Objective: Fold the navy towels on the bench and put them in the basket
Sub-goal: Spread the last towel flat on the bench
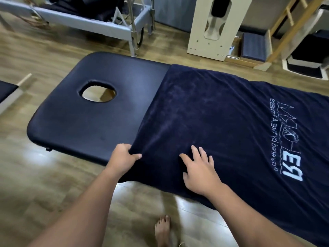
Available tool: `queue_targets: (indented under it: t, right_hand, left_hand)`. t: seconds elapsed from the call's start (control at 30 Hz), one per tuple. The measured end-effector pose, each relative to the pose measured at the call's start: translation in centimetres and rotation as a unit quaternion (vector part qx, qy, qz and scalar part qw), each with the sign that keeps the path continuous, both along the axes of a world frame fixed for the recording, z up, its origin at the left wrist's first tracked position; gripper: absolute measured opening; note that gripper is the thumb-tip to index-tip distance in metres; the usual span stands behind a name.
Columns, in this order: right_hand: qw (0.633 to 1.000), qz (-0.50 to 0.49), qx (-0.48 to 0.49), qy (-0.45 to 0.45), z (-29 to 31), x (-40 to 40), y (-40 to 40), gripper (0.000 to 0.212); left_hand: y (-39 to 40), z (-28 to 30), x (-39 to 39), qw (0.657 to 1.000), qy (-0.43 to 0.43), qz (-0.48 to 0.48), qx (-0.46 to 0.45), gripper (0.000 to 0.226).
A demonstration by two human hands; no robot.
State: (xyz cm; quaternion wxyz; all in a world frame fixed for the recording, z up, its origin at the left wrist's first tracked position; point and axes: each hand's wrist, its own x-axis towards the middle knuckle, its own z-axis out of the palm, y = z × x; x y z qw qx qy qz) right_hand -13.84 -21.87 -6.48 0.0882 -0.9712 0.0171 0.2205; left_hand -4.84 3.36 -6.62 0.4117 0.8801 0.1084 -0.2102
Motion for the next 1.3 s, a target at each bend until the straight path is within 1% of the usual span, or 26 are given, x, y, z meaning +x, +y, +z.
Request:
queue_targets:
  t: [0.1,0.2,0.3,0.33,0.37,0.43,0.5,0.53,0.57,0.63,0.67,0.73,0.8,0.87,0.93,1.03,1.13,1.23,1.3]
  right_hand:
    - [0.999,0.044,0.008,-0.01,-0.3,-0.1,0.7,0.066]
    - [0.998,0.056,0.015,-0.028,-0.5,-0.3,1.3,0.071]
    - [0.999,0.04,-0.008,-0.016,-0.8,-0.3,1.8,0.077]
    - [0.999,0.044,-0.012,-0.011,-0.9,-0.3,1.9,0.079]
    - [0.998,0.055,-0.01,-0.007,-1.0,-0.4,1.9,0.08]
    - [0.995,0.099,-0.005,0.0,-1.0,-0.6,1.8,0.08]
    - [0.991,0.133,-0.005,0.002,-1.0,-0.8,1.5,0.075]
    - [0.993,0.121,-0.005,-0.002,-1.0,-0.8,1.2,0.072]
    - [0.996,0.089,-0.009,-0.008,-1.0,-0.6,0.9,0.068]
    - [0.999,0.001,-0.028,-0.014,-1.0,-0.3,0.5,0.066]
    - [0.999,-0.033,-0.037,-0.012,-0.9,0.0,0.3,0.067]
    - [0.998,-0.052,-0.044,0.001,-0.8,0.3,0.1,0.069]
    - [0.998,-0.047,-0.043,0.011,-0.6,0.6,0.1,0.07]
    - [0.998,-0.046,-0.044,0.016,-0.5,1.0,0.1,0.071]
    - [0.998,-0.045,-0.045,0.018,-0.3,1.4,0.1,0.07]
    - [0.998,-0.038,-0.045,0.02,-0.1,1.9,-0.1,0.067]
    - [0.999,-0.027,-0.044,0.018,0.1,2.8,-0.9,0.066]
    - [0.998,-0.04,-0.043,0.015,0.2,4.9,-2.5,0.068]
    - [0.997,-0.067,-0.038,0.011,0.3,6.7,-3.7,0.07]
  left_hand:
    - [2.5,-0.7,-1.3,0.999,0.022,0.012,0.03,0.012]
    - [5.9,-1.7,-3.9,0.996,0.078,0.019,0.045,0.017]
    - [7.7,-2.3,-4.8,0.984,0.112,-0.079,0.117,0.02]
    - [7.6,-2.2,-4.4,0.982,0.097,-0.085,0.136,0.02]
    - [7.1,-1.9,-3.8,0.983,0.072,-0.071,0.152,0.025]
    - [5.4,-1.0,-2.6,0.981,-0.004,-0.039,0.19,0.035]
    - [3.6,-0.6,-1.5,0.974,-0.061,-0.043,0.216,0.031]
    - [2.7,-0.5,-1.2,0.97,-0.077,-0.06,0.222,0.03]
    - [1.8,-0.5,-0.8,0.966,-0.086,-0.081,0.232,0.033]
    - [0.4,-0.7,-0.3,0.95,-0.092,-0.131,0.268,0.052]
    - [-0.2,-0.8,0.1,0.94,-0.1,-0.156,0.288,0.058]
    - [-1.1,-1.1,0.6,0.93,-0.1,-0.173,0.309,0.06]
    - [-2.0,-1.1,1.3,0.944,-0.09,-0.143,0.284,0.053]
    - [-2.7,-0.7,2.6,0.965,-0.076,-0.087,0.233,0.044]
    - [-3.2,-0.5,4.2,0.98,-0.059,-0.051,0.186,0.039]
    - [-3.8,-0.2,6.4,0.984,-0.009,-0.041,0.171,0.033]
    - [-4.3,-0.1,8.2,0.982,-0.001,-0.043,0.186,0.028]
    - [-4.0,-0.1,10.4,0.987,-0.02,0.039,0.152,0.019]
    - [-4.0,0.1,11.5,0.992,-0.011,0.061,0.111,0.013]
